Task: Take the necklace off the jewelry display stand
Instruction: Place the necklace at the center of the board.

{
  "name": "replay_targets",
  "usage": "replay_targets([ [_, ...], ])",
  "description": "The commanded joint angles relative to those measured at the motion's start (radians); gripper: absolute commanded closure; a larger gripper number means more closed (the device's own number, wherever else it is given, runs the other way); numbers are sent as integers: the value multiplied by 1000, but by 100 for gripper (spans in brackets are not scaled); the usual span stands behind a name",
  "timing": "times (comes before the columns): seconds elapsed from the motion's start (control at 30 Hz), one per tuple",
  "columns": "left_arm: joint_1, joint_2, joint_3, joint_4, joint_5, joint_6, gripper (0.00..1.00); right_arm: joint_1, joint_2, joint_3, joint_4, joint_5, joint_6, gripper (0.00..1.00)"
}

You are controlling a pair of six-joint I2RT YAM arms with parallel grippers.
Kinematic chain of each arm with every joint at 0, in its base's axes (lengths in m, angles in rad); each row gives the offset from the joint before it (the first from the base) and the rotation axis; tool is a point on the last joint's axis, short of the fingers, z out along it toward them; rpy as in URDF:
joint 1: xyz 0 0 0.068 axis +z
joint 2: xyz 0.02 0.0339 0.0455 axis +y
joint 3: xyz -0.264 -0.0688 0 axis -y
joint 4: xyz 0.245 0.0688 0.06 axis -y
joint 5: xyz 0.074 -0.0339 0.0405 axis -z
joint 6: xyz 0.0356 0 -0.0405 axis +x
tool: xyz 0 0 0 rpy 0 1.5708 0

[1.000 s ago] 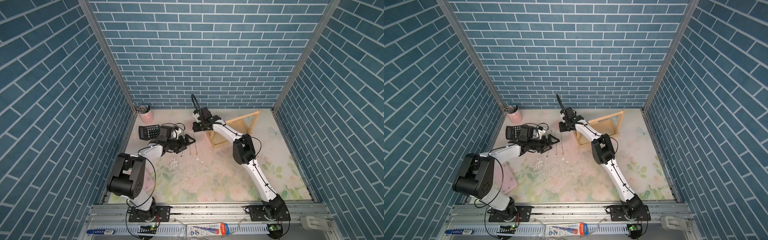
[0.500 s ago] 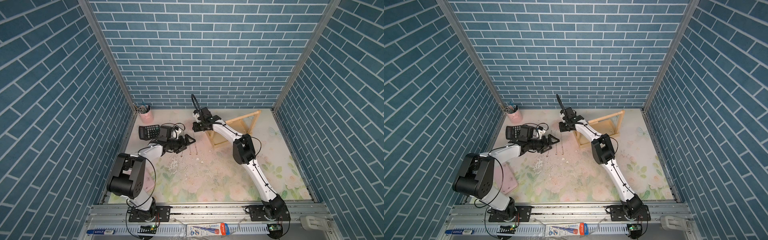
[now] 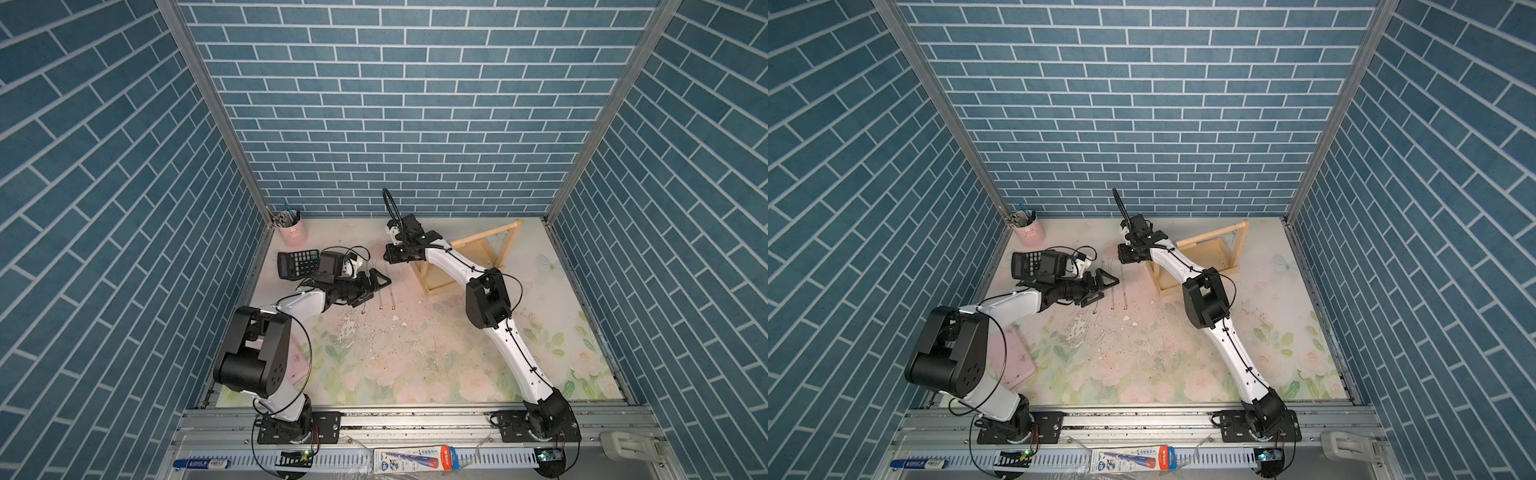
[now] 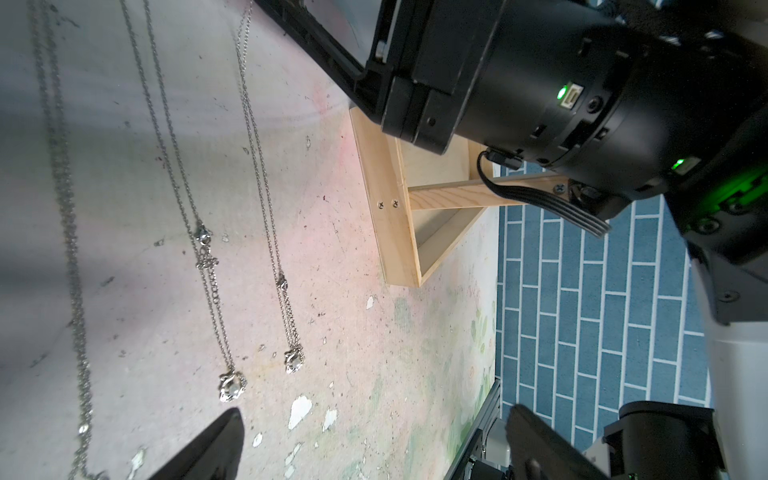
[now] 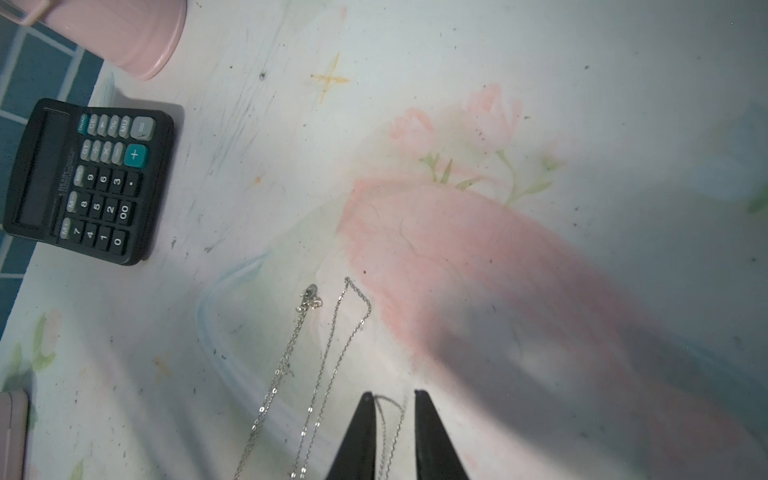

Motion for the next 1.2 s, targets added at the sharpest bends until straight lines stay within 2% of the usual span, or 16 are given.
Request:
replay_targets([
  [0.0, 8, 7, -8, 4, 4, 9, 1, 4, 31, 20, 5, -10, 4, 80],
  [0.23, 8, 10, -25, 48, 6, -30, 1, 5, 32, 18, 5, -9, 4, 79],
  [0.37, -13, 43, -75, 255, 23, -147, 1, 5, 33, 20, 11, -6, 5, 77],
  [0.53, -101, 105, -51, 378, -4, -170, 1, 3, 31, 20, 10, -9, 6, 72],
  [0.8, -125, 264, -29, 647, -63, -343, 1, 4, 24, 8, 8, -9, 3, 70],
  [1.17, -139, 288, -27, 595, -114, -333, 1, 4, 25, 6, 17, -13, 7, 68],
])
